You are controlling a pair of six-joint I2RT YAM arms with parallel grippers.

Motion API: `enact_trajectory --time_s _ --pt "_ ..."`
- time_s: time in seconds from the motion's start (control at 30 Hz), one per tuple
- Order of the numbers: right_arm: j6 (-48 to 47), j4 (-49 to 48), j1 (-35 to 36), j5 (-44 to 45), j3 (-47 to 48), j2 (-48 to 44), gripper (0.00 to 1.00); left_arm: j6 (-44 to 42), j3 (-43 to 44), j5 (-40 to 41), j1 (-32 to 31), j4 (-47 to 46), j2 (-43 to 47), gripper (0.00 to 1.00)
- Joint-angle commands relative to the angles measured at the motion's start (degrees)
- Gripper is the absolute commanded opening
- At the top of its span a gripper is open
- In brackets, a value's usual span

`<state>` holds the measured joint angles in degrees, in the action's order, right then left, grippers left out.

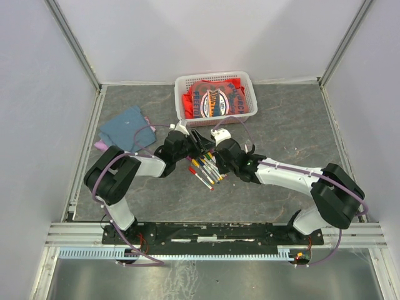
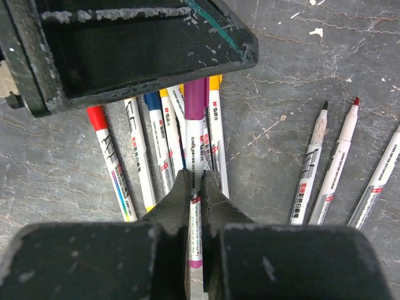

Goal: Open the pen caps

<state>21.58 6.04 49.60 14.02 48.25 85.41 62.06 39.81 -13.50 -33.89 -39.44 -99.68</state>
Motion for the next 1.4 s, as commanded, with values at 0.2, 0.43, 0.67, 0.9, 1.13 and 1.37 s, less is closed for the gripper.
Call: enact_trajectory --time_s 0.2,0.43,0.67,0.9,1.13,1.37 --pt "-0.12 -1.8 0.89 0.12 2.95 0.11 0.01 2.13 1.65 -2.34 -0.22 -4.88 -0.3 0.49" --pt "-0.3 -1.56 1.02 0.3 3.72 0.33 0.01 2.69 1.59 -3.48 -0.26 -6.1 -1.07 0.44" --pt "-0.37 -1.47 0.99 0.22 4.07 0.78 0.01 2.97 1.24 -4.24 -0.22 -6.9 -1.54 0.4" --pt "-0.32 -1.49 1.05 0.64 3.8 0.85 0.01 3.23 0.89 -4.67 -0.21 -8.06 -1.87 0.3" --pt "-0.33 -1.41 1.04 1.69 3.56 0.2 0.01 3.43 0.41 -5.68 -0.19 -9.75 -2.45 0.09" --pt "0.16 -1.84 1.01 1.45 2.7 -1.62 0.16 3.63 -0.26 -6.28 -0.21 -11.93 -1.65 0.03"
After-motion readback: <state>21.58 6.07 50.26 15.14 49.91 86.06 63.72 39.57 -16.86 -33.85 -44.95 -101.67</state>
